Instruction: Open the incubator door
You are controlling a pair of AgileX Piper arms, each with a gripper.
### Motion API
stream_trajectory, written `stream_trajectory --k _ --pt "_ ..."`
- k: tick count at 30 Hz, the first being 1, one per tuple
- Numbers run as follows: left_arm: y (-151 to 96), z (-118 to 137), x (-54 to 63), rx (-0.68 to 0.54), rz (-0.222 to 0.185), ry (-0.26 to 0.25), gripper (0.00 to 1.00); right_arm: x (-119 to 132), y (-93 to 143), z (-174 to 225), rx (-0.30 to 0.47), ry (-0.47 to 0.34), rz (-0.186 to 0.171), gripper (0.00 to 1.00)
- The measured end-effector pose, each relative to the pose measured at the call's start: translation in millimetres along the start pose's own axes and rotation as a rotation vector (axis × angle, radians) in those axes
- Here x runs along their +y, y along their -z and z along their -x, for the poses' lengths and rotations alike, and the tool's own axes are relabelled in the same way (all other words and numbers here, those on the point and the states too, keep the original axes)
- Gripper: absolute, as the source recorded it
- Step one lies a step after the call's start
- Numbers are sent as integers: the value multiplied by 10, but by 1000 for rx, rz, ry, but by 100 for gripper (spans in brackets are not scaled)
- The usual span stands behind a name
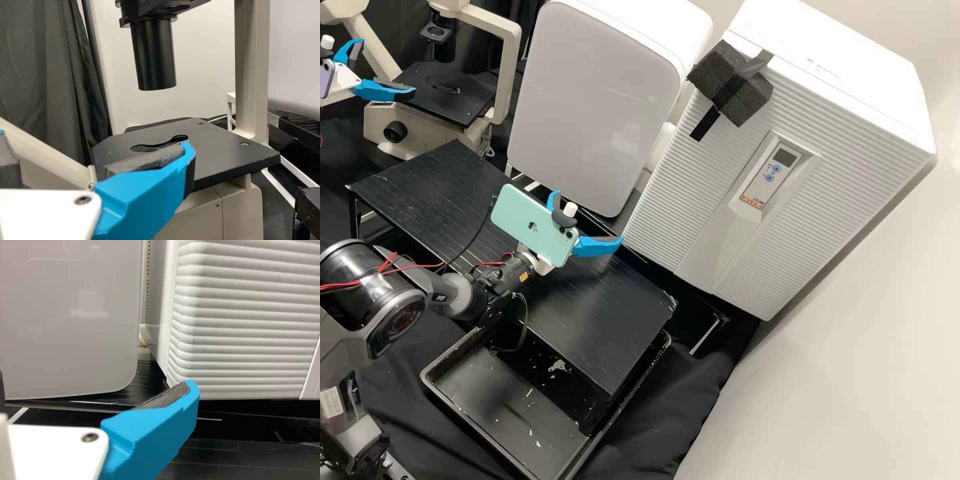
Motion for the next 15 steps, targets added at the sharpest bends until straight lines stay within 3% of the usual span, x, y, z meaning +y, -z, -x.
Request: stream_trajectory --k 10,15 --pt "0 0 0 0 0 0 100 -1 -8 5 -3 0 0 100" --pt "0 0 0 0 0 0 100 132 -95 192 -35 -42 5 100"
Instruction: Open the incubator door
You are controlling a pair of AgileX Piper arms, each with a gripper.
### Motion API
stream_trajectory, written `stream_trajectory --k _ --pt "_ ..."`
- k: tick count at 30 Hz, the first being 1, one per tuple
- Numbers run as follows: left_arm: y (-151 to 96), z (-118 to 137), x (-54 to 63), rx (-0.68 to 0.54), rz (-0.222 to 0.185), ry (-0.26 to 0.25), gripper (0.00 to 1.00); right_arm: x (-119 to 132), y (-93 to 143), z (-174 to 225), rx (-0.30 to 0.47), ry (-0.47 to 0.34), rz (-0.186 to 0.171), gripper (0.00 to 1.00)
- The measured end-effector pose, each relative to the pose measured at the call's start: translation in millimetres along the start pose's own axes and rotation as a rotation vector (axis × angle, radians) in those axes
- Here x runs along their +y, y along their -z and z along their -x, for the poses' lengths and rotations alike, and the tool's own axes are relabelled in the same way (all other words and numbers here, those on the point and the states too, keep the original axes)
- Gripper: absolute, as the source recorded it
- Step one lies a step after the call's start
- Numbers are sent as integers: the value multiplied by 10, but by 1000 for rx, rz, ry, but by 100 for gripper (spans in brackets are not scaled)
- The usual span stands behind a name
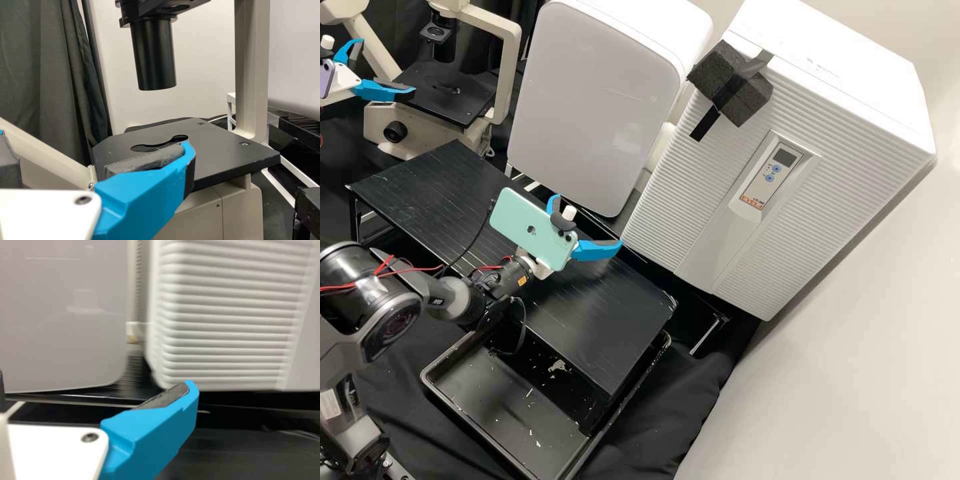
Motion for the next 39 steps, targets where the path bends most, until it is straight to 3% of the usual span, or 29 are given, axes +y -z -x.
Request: stream_trajectory --k 6,20,28,32,39 --pt "0 0 0 0 0 0 100 297 -15 211 15 -129 -27 100" --pt "0 0 0 0 0 0 100 894 388 -35 131 -367 6 100" --pt "0 0 0 0 0 0 100 1157 520 -315 103 -433 31 100" --pt "0 0 0 0 0 0 100 1260 553 -445 63 -464 16 100" --pt "0 0 0 0 0 0 100 1146 749 -443 16 -449 0 100"
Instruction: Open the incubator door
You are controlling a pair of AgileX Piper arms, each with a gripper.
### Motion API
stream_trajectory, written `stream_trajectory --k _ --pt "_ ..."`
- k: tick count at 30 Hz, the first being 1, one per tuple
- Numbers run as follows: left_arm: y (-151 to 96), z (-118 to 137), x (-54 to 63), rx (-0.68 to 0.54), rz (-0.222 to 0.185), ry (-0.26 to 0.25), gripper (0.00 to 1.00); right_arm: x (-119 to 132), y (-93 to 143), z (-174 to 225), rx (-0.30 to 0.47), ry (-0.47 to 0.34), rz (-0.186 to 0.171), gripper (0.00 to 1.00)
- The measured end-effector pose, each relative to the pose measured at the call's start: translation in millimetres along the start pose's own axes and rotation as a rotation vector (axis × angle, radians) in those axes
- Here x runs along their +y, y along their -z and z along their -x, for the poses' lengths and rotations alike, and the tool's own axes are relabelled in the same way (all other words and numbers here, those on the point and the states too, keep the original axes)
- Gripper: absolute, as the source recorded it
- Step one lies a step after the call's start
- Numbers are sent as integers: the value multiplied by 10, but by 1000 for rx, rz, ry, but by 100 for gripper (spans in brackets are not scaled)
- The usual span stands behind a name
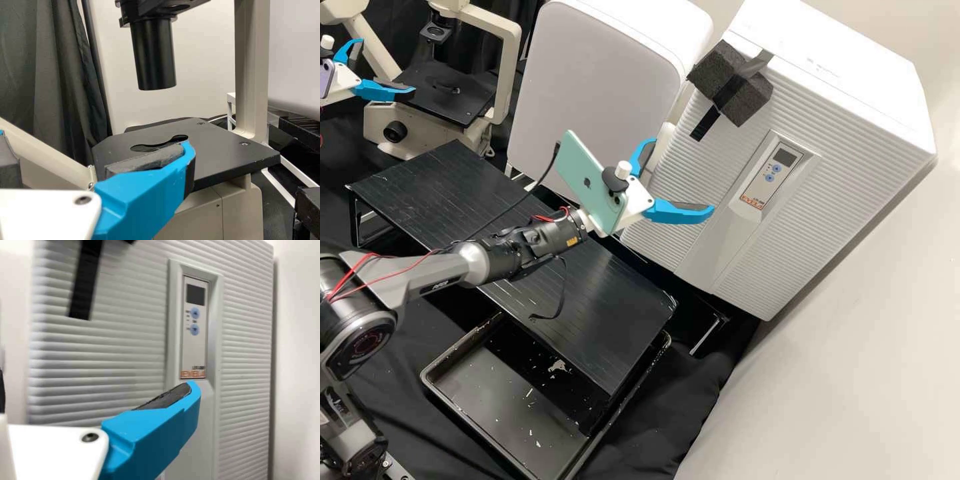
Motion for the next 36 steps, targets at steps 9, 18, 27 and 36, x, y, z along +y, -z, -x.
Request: stream_trajectory --k 9,18,27,36 --pt "0 0 0 0 0 0 100 -7 457 218 -7 -101 54 100" --pt "0 0 0 0 0 0 100 -134 471 71 -136 -156 131 100" --pt "0 0 0 0 0 0 100 -243 487 -66 -145 -155 172 100" --pt "0 0 0 0 0 0 100 -247 442 -98 -171 -158 164 100"
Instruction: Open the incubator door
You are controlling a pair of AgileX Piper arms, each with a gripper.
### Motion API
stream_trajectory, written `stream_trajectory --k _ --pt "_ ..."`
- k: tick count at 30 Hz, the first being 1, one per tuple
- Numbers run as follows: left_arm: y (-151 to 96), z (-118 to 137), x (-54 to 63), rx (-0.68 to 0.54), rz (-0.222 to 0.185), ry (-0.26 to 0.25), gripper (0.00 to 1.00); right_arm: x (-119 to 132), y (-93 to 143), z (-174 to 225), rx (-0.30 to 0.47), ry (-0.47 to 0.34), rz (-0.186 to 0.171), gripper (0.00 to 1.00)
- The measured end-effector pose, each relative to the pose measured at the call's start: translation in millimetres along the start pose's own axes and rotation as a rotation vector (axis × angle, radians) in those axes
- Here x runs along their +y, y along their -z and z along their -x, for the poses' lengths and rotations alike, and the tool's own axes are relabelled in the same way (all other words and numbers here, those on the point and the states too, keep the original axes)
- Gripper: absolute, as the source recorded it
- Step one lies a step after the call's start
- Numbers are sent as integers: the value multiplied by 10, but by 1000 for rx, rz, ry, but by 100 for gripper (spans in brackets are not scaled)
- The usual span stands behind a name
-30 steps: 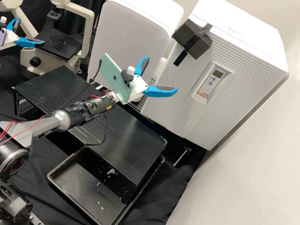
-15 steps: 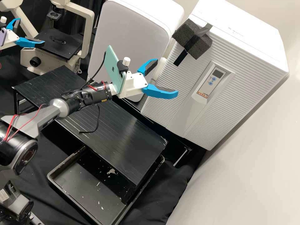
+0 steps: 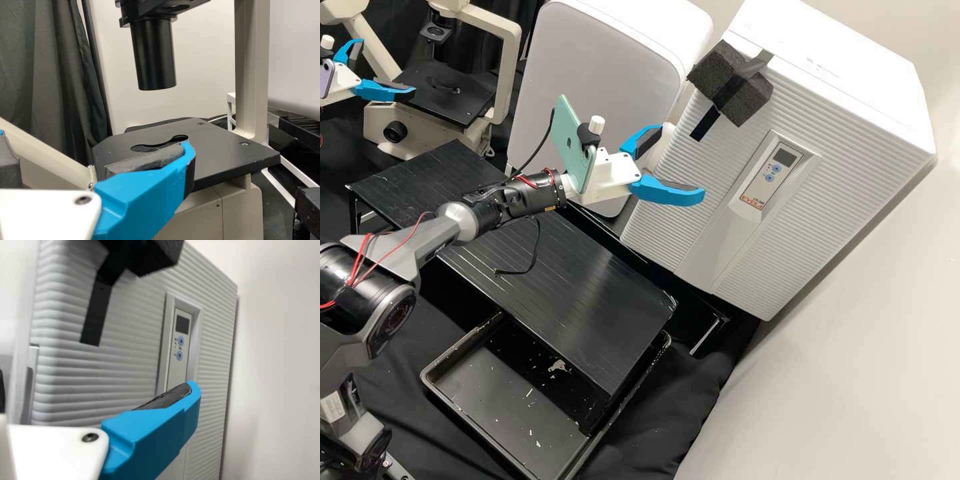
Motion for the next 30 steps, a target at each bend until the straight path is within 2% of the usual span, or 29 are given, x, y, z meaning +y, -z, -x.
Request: stream_trajectory --k 13,14,30 --pt "0 0 0 0 0 0 100 -61 -58 -70 -30 12 1 100" --pt "0 0 0 0 0 0 100 -65 -62 -77 -32 11 3 0" --pt "0 0 0 0 0 0 100 -86 -71 -109 -32 25 -2 0"
